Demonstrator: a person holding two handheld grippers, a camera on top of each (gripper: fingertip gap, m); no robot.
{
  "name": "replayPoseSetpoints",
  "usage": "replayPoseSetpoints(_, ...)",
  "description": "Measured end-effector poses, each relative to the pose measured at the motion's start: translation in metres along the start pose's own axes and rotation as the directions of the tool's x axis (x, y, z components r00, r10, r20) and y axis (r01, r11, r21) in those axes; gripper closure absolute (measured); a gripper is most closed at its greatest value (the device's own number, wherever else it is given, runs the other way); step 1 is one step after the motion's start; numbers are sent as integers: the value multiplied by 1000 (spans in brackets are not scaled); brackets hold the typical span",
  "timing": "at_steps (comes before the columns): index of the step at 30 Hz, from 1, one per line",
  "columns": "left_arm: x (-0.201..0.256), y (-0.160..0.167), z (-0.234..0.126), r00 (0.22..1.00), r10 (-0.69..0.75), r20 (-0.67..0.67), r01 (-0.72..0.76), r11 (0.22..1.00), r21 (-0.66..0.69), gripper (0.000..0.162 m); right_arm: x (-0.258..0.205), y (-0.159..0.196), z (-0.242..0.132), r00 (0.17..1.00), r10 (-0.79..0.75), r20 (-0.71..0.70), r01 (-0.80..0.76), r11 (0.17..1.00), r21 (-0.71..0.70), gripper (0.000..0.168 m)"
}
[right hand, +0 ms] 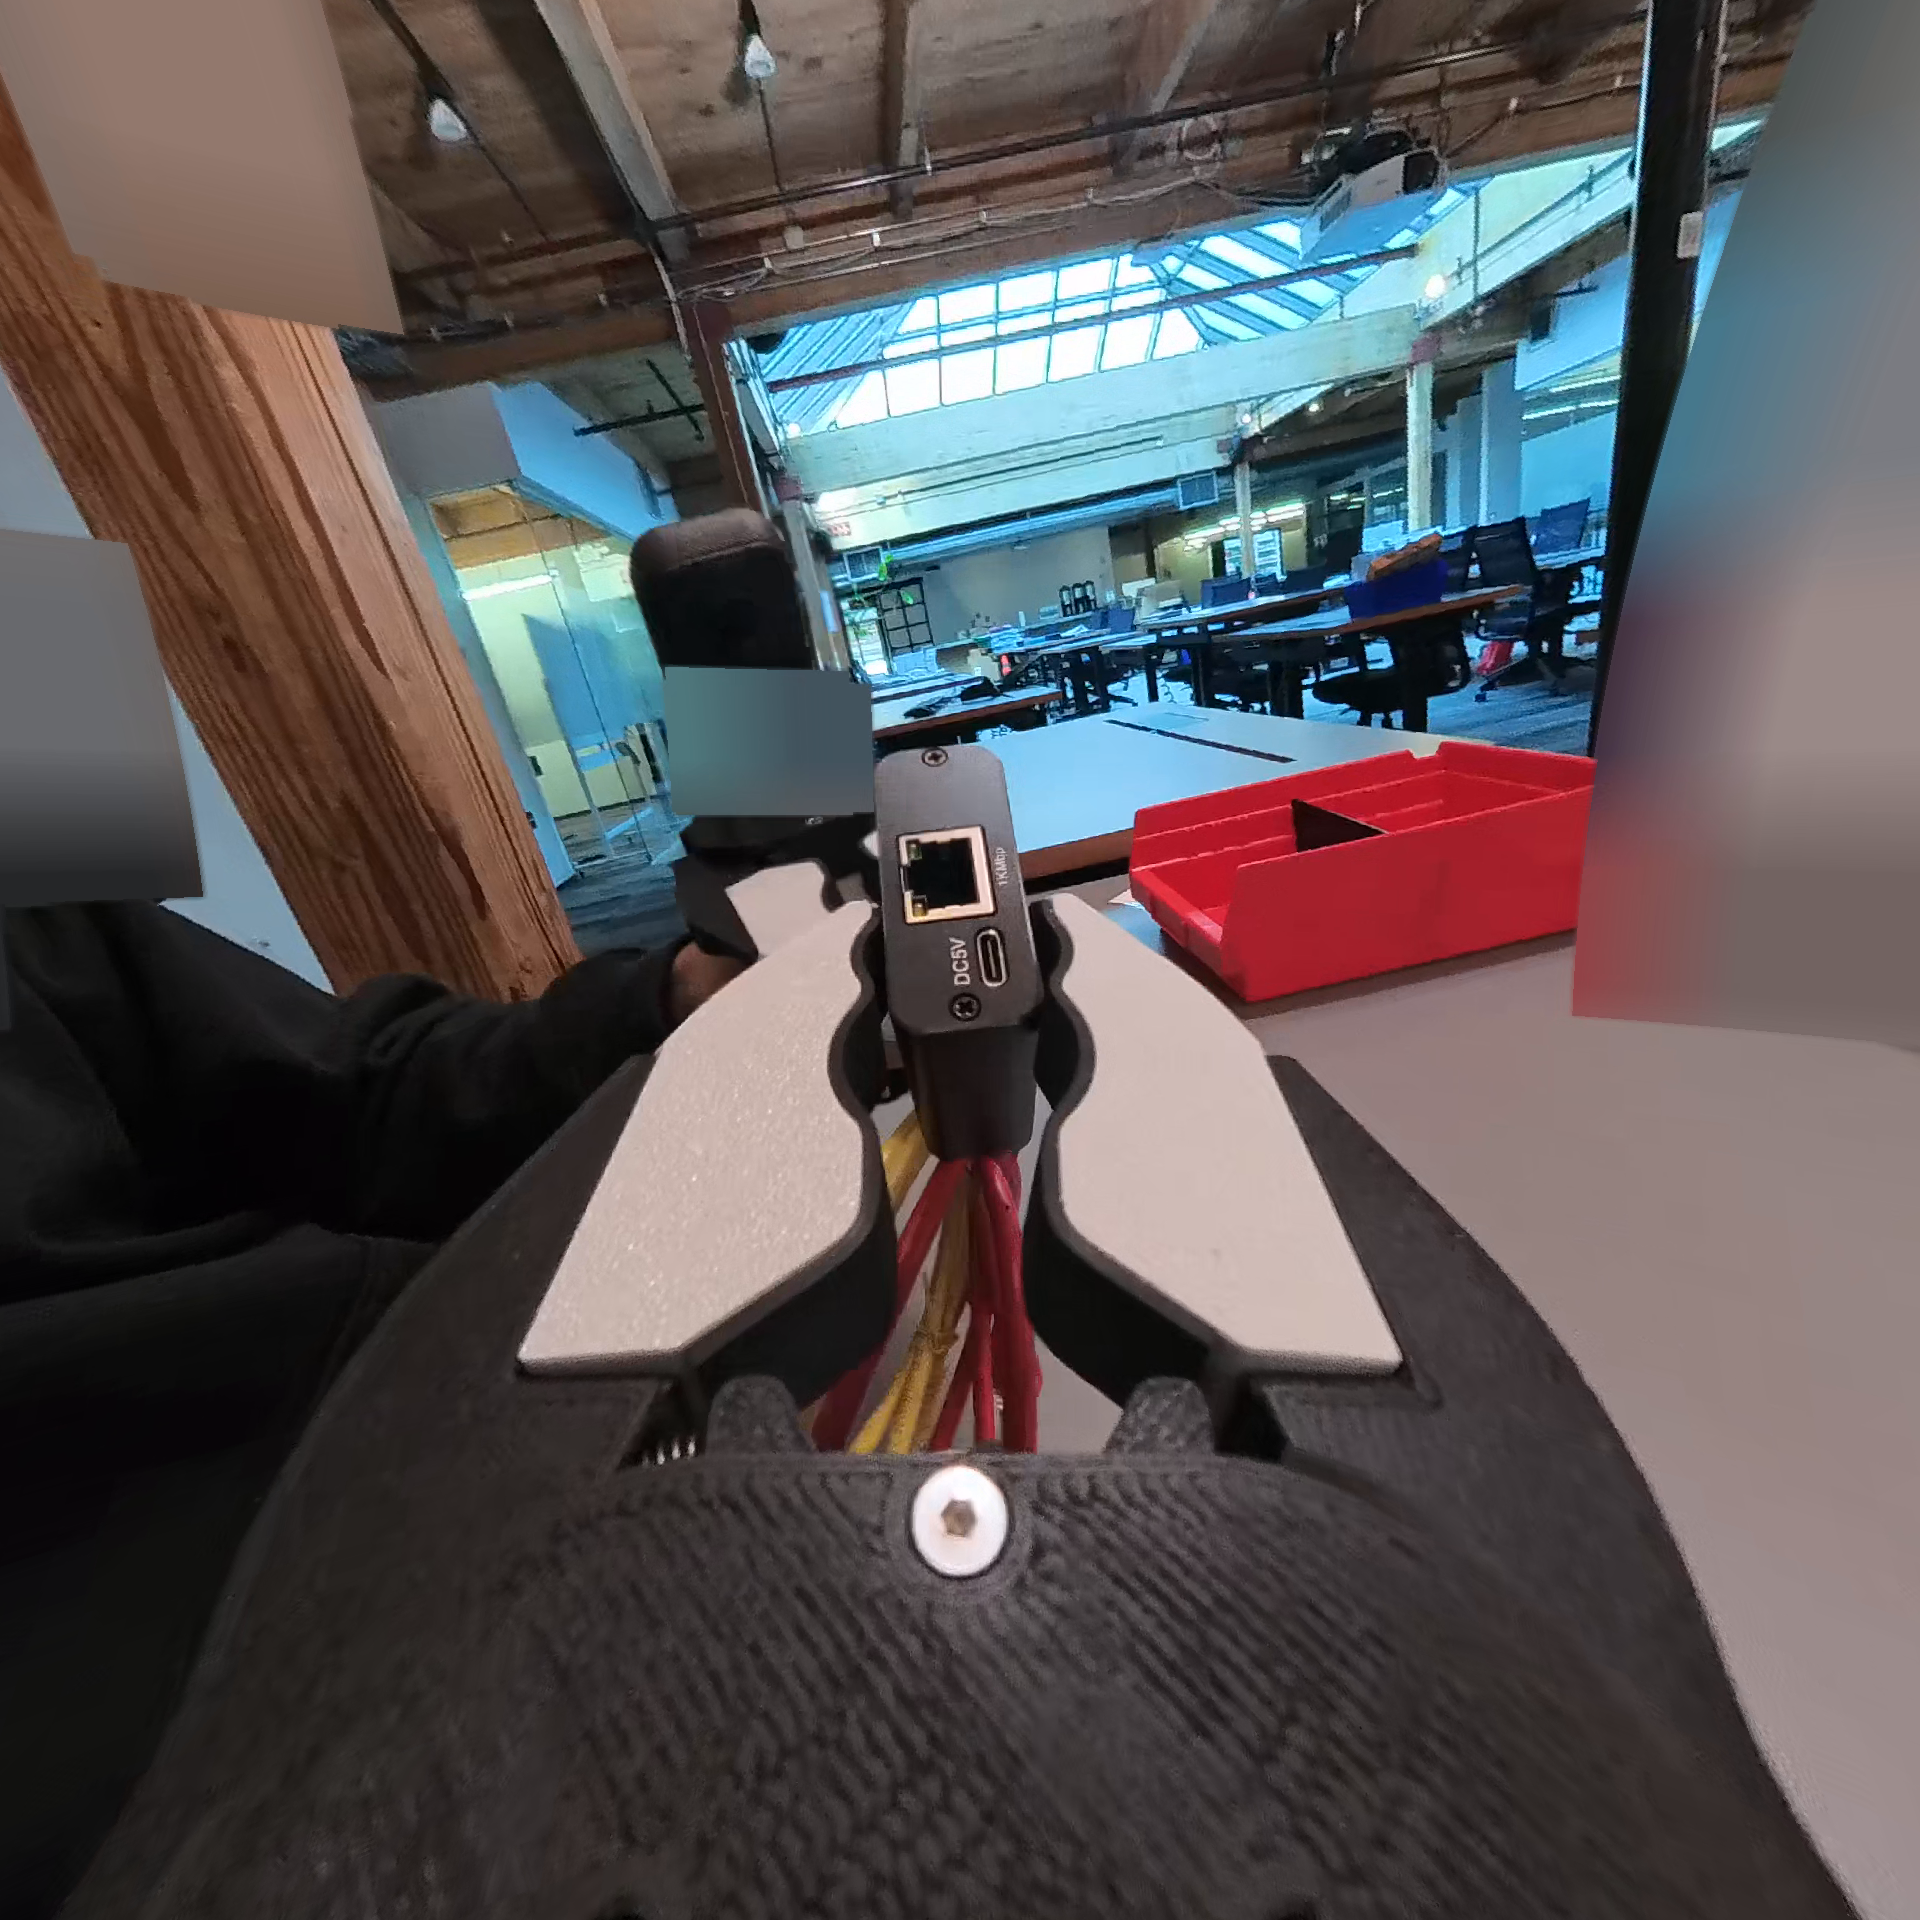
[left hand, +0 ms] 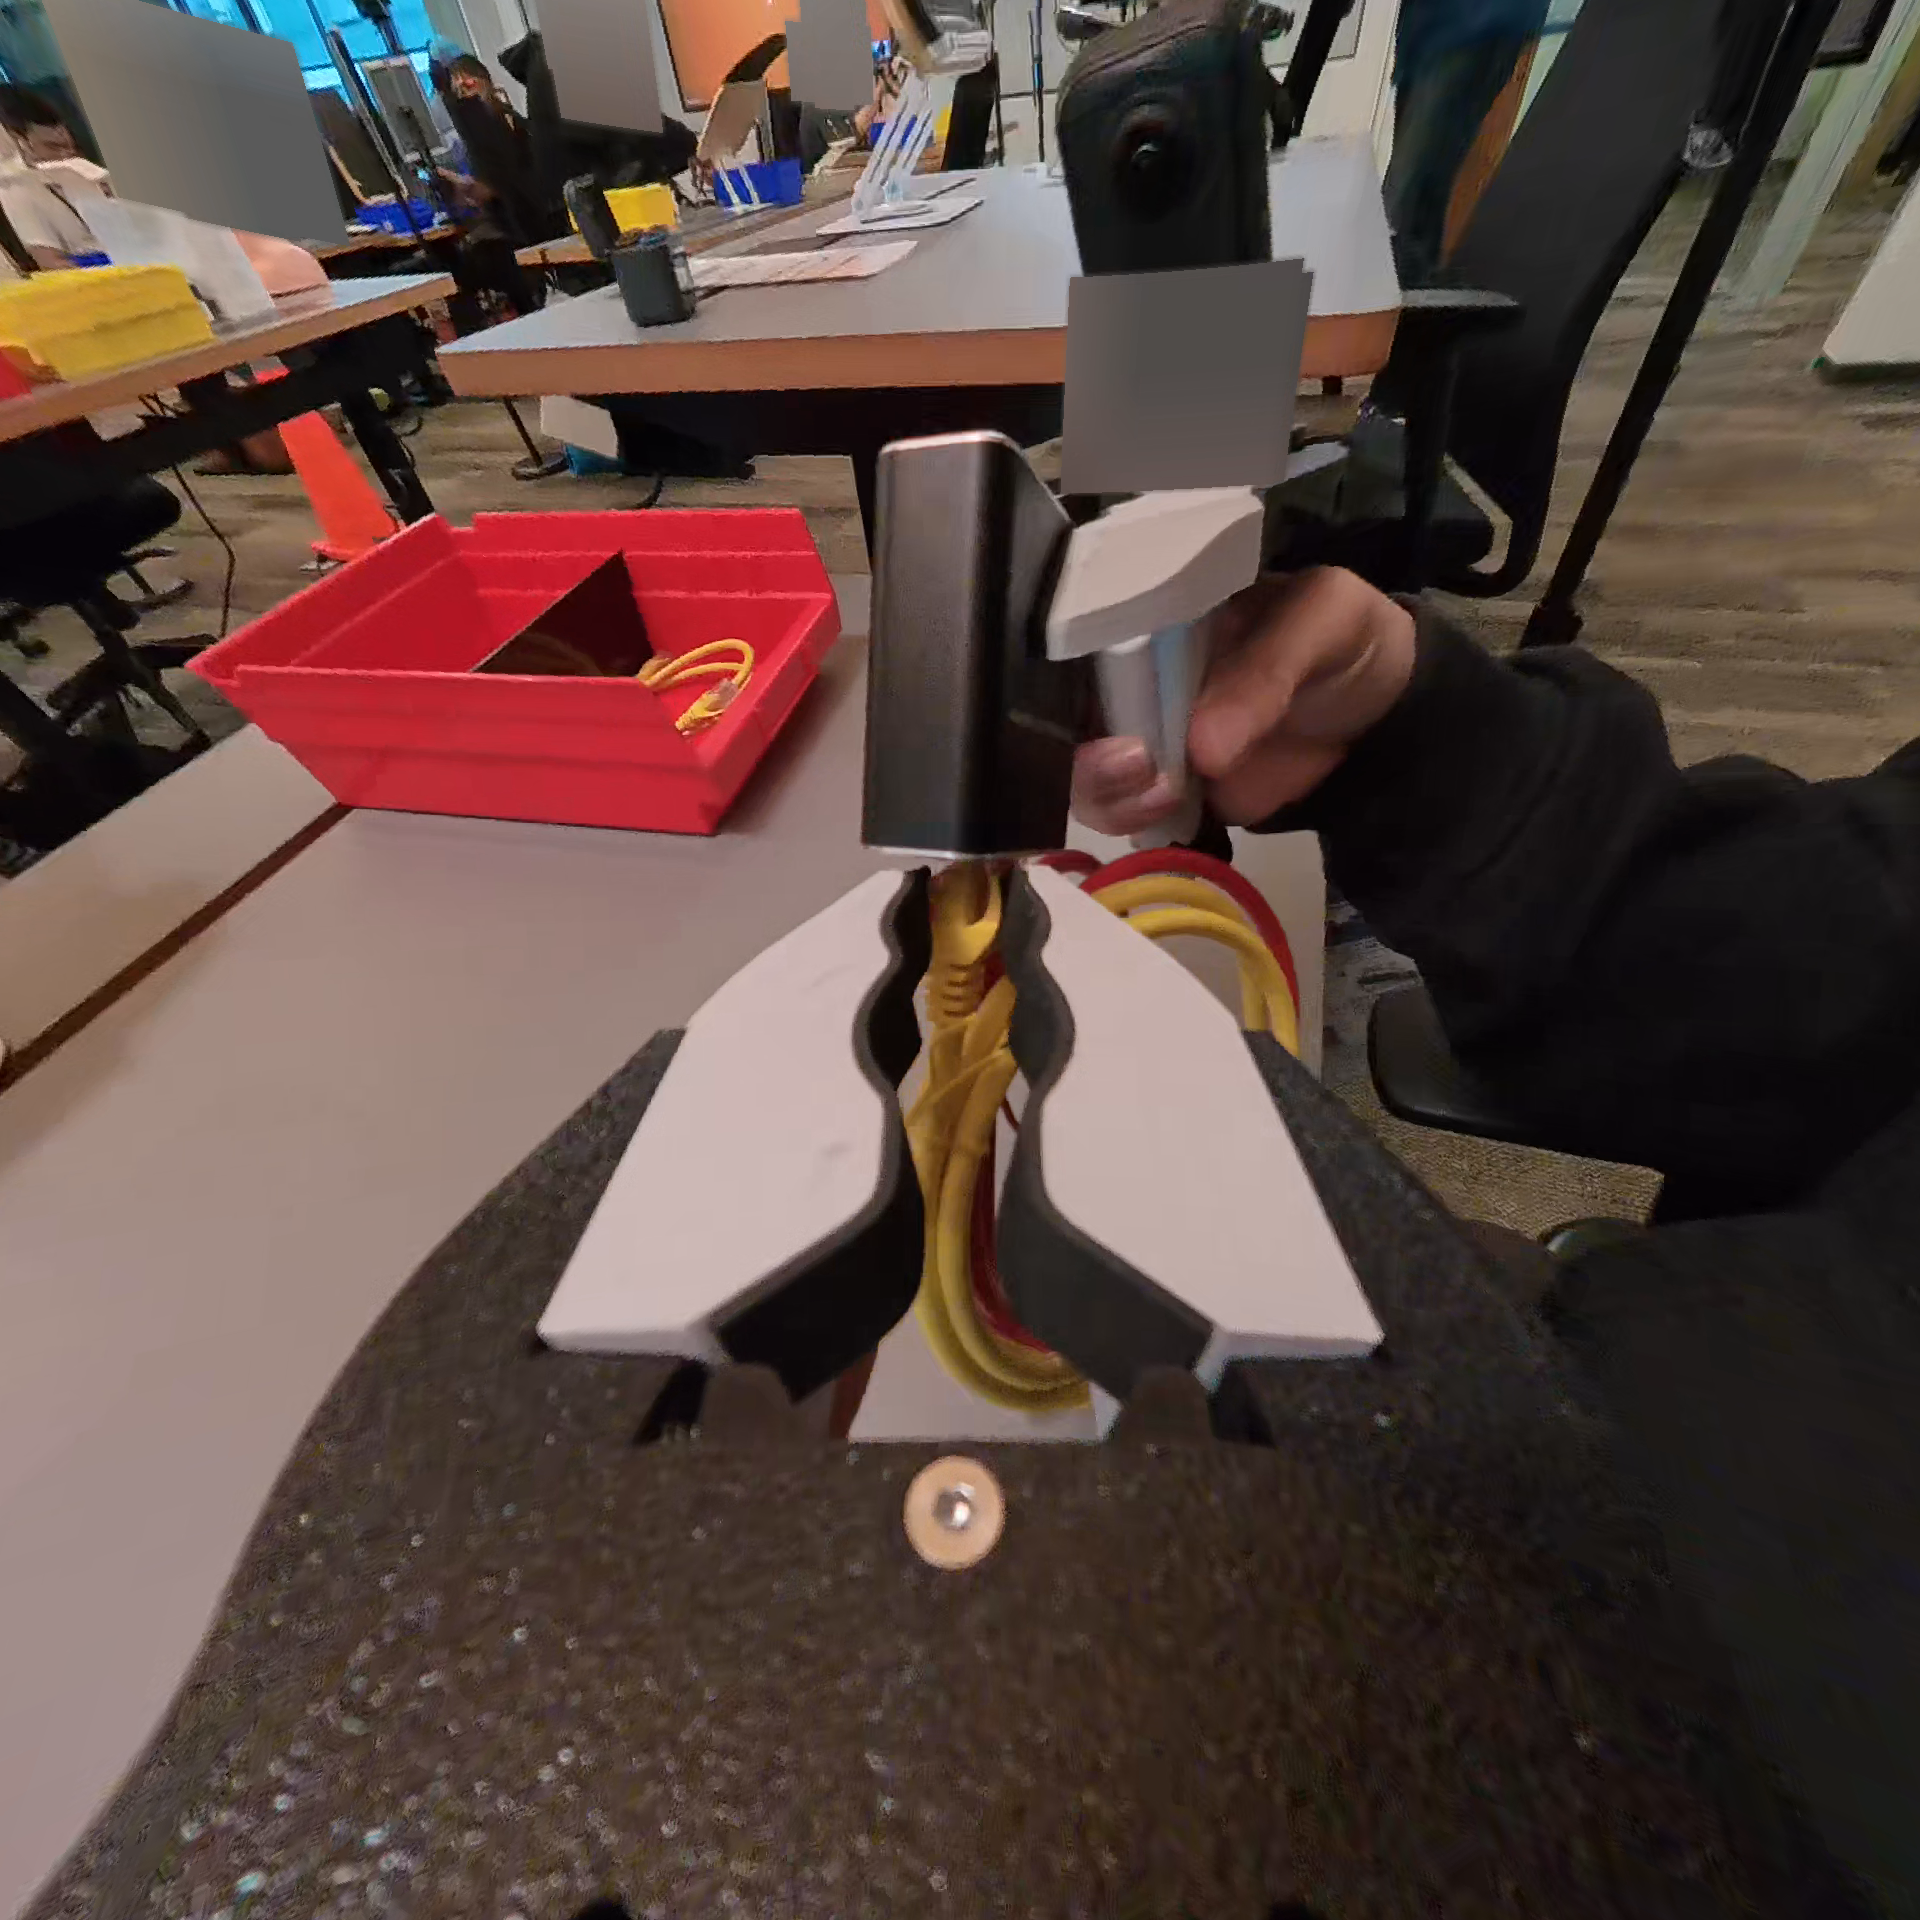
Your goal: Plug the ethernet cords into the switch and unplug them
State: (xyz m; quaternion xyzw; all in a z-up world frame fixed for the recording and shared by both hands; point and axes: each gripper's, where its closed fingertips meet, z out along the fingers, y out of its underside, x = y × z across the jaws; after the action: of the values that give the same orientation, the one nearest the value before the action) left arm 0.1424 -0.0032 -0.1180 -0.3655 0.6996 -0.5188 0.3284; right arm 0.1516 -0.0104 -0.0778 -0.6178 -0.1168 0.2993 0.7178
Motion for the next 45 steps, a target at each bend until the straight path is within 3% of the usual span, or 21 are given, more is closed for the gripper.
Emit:
replayPoseSetpoints(4,2,-2,0,1000,4,-3,-4,1000,16,147,0,-2,-1,1000,19,16,-19,1000,21,142)
replayPoseSetpoints(11,11,-12,-4,917,-302,-260,358,911,204,149,-9,-8,0,999,-49,19,49,999,21,143)
replayPoseSetpoints(14,11,-10,0,897,-338,-286,403,891,209,149,-8,-6,-1,996,-90,-5,90,996,-16,143)
replayPoseSetpoints(20,10,-9,-1,976,-166,-140,185,973,136,149,-8,-8,-1,998,-56,20,56,998,19,142)
replayPoseSetpoints(26,10,-9,-4,1000,16,-27,-15,999,40,147,-10,-10,0,998,19,56,-22,999,49,142)
replayPoseSetpoints(33,18,-18,-11,963,-196,-183,227,959,169,148,-18,-14,3,995,2,96,-9,997,70,142)
replayPoseSetpoints(40,20,-20,-12,988,-96,-120,110,987,119,148,-20,-16,3,990,40,136,-55,993,103,142)
replayPoseSetpoints(45,24,-21,-14,984,-106,-142,124,984,127,148,-22,-16,4,984,58,167,-77,991,109,142)
